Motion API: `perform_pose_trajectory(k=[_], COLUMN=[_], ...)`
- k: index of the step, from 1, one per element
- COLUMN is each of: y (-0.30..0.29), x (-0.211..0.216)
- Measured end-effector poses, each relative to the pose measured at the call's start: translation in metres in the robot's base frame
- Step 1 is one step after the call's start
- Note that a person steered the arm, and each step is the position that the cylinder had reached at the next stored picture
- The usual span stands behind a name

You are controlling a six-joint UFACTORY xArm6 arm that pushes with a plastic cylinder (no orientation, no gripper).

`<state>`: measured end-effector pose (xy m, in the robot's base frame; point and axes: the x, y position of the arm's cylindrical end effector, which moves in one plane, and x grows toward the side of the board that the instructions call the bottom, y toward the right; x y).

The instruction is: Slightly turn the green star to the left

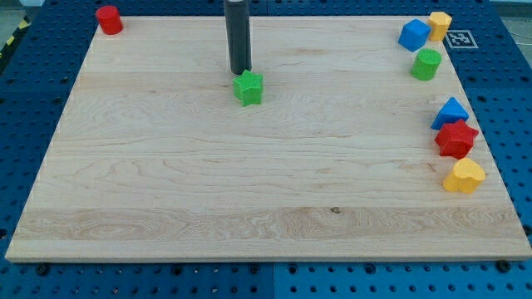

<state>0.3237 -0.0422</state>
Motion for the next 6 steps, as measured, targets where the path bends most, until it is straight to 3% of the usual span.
perform_pose_trajectory(k=[3,6], y=[0.059,0.027], x=[0.004,0.081])
